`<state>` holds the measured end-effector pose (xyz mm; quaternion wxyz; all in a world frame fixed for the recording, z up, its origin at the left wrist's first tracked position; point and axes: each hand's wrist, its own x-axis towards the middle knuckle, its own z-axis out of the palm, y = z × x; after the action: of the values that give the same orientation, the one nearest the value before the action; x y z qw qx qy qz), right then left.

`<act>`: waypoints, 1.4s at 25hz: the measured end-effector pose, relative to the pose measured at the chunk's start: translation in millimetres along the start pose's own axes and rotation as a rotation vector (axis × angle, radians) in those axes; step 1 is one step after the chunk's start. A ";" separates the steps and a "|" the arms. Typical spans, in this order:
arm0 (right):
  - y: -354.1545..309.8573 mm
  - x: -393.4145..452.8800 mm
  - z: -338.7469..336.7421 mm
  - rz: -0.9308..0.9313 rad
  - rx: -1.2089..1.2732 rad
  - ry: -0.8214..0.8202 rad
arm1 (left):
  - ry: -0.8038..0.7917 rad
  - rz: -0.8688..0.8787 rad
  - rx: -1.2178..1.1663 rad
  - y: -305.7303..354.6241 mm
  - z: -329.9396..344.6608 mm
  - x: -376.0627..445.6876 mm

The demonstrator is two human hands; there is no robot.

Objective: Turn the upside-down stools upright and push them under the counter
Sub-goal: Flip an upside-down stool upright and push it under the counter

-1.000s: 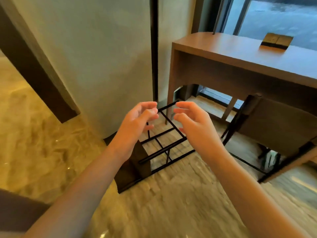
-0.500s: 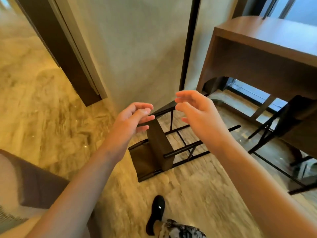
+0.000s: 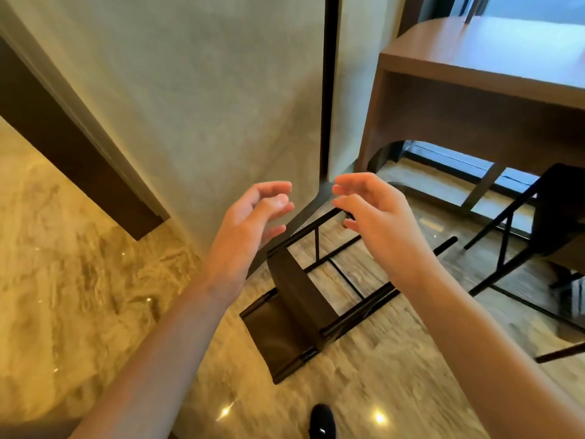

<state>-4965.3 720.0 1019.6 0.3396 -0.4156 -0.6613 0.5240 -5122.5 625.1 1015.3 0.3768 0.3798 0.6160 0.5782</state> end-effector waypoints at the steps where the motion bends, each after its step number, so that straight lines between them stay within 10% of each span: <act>1: 0.3 7.9 3.5 0.010 -0.001 0.011 | -0.019 0.002 -0.016 0.6 -5.7 12.5; 21: -24.3 114.9 168.9 0.138 0.030 0.517 | -0.594 -0.025 -0.011 -5.7 -155.0 239.1; 35: 14.5 96.9 186.1 0.307 0.056 0.726 | -0.818 -0.304 -0.048 -66.0 -132.3 254.8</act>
<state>-5168.2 732.8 965.8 0.4802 -0.6584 -0.4140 0.4055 -5353.1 796.2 949.2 0.6794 0.4736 0.4514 0.3323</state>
